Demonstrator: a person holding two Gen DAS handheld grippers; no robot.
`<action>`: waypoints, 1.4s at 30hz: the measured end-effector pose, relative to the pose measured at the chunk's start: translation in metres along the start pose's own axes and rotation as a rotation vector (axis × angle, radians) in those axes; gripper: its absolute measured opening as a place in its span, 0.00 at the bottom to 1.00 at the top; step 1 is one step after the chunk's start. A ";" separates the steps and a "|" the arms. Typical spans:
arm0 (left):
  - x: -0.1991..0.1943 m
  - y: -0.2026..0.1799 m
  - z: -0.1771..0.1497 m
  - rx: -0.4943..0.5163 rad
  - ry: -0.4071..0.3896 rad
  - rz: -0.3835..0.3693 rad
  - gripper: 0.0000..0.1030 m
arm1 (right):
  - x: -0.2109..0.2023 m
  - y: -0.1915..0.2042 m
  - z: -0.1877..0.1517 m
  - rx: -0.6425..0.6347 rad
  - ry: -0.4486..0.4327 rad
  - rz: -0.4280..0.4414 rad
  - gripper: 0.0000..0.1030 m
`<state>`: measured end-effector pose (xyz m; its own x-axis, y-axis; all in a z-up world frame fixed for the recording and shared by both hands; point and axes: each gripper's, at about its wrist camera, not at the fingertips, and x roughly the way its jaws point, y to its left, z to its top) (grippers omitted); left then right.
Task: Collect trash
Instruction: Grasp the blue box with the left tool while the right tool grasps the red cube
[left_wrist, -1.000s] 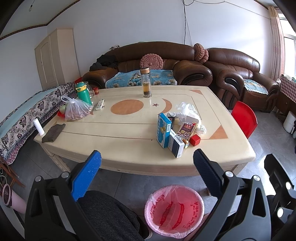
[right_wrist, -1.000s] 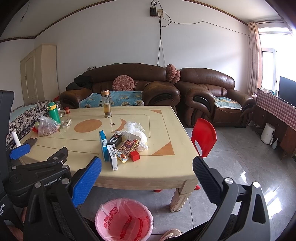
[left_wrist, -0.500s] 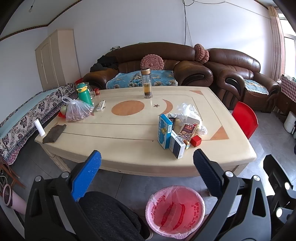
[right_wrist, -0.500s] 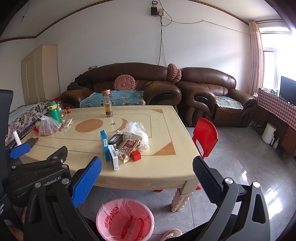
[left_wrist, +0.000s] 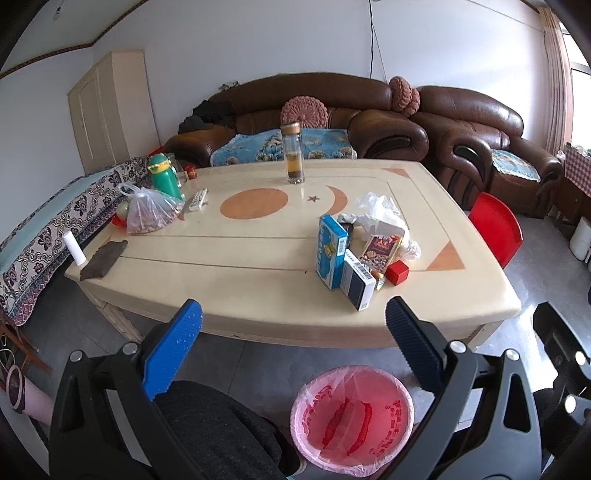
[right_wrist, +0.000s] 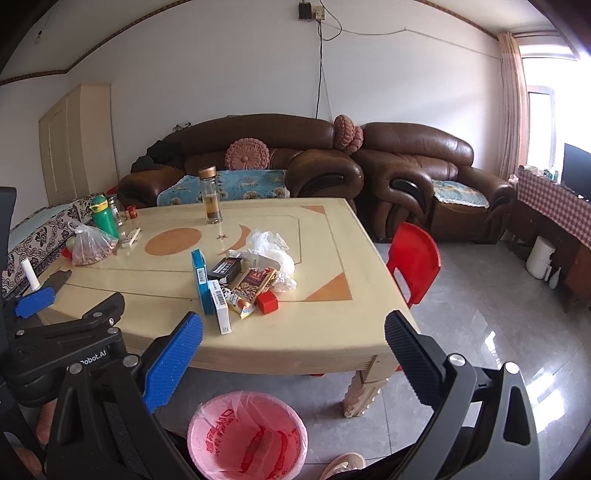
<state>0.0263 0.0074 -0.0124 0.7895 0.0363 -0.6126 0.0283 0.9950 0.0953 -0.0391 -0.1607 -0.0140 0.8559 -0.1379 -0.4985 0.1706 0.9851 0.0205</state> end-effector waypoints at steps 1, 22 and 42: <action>0.005 0.000 0.001 0.002 0.011 -0.003 0.94 | 0.005 -0.002 0.000 0.003 0.001 0.004 0.94; 0.092 -0.014 0.033 -0.023 0.124 -0.034 0.94 | 0.096 -0.016 -0.007 -0.082 -0.010 0.154 0.94; 0.189 -0.037 0.062 -0.053 0.229 -0.031 0.94 | 0.215 0.000 -0.015 -0.220 0.041 0.286 0.93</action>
<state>0.2126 -0.0286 -0.0834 0.6293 0.0196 -0.7769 0.0131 0.9993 0.0358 0.1378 -0.1889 -0.1346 0.8327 0.1466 -0.5340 -0.1858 0.9824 -0.0201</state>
